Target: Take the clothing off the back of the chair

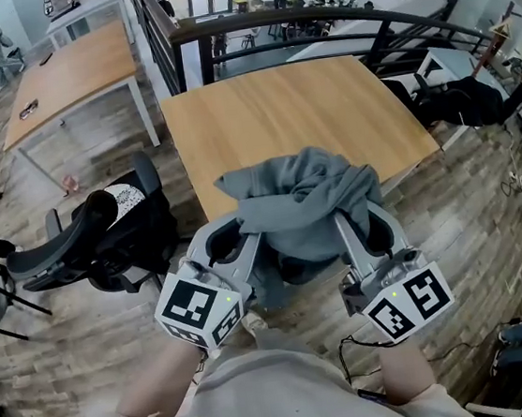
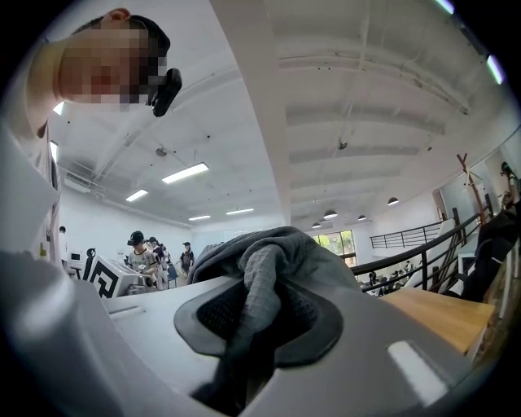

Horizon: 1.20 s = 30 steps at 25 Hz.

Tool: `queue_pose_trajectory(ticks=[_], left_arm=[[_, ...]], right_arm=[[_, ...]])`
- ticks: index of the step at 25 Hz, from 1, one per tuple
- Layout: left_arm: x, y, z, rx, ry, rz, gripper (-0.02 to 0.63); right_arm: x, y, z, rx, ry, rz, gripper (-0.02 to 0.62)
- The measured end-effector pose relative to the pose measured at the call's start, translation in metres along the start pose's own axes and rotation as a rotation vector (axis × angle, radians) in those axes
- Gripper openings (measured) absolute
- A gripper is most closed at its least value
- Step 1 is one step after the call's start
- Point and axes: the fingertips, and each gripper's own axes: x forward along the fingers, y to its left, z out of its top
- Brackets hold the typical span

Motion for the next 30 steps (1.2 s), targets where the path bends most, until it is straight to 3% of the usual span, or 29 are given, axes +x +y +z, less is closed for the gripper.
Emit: queue_pose_trajectory(ticks=[12, 30], left_arm=[[-0.015, 0.027, -0.047, -0.027, 0.105, 0.087, 0.034], [-0.034, 0.03, -0.039, -0.005, 0.056, 0.082, 0.034]], right_arm=[[0.025, 0.005, -0.061, 0.079, 0.111, 0.06, 0.086], [0.028, 0.021, -0.073, 0.113, 0.127, 0.07, 0.084]])
